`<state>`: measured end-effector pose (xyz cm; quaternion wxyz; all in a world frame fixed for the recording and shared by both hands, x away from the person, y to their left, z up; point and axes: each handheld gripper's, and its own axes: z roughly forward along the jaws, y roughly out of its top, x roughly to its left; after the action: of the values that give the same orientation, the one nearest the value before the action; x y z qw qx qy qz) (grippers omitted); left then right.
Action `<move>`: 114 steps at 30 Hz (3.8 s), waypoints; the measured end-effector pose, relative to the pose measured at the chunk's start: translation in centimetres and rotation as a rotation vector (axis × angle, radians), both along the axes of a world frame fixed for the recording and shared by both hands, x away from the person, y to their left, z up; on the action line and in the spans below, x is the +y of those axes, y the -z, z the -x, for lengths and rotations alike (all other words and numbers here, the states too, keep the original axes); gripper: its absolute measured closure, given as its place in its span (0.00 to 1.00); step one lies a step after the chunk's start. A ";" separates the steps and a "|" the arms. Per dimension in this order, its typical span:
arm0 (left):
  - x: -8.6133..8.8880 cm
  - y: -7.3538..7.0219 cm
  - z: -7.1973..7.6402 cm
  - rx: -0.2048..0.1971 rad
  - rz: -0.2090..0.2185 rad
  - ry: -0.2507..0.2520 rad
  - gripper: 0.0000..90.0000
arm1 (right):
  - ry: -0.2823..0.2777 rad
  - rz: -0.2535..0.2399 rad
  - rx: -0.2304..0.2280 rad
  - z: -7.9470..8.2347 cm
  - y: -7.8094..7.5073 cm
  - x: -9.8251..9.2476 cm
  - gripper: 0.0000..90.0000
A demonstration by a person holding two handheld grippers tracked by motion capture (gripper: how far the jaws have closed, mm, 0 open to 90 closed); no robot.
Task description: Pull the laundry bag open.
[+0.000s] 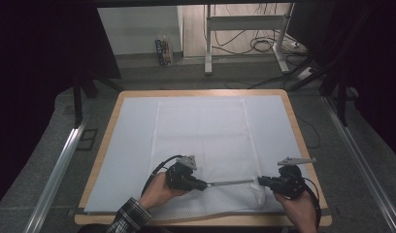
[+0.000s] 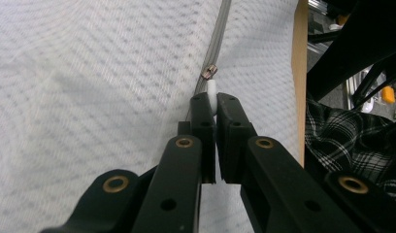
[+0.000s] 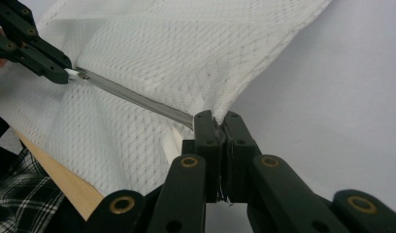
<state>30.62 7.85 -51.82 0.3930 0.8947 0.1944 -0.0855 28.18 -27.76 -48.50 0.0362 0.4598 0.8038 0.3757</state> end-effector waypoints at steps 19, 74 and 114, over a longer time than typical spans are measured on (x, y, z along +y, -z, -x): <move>1.6 0.0 0.5 0.009 -0.007 -0.019 0.97 | -0.002 -0.006 0.009 0.0 0.1 0.0 0.96; 10.2 0.4 3.0 0.020 -0.023 -0.160 0.97 | -0.002 -0.004 0.016 -0.1 0.2 -0.2 0.96; 17.8 1.0 5.4 0.045 -0.027 -0.305 0.97 | 0.003 -0.024 0.016 0.0 0.1 -0.3 0.96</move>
<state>25.26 25.68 -52.84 0.3849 0.8578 0.3381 -0.0424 28.14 -28.05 -48.58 0.0247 0.4645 0.7989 0.3814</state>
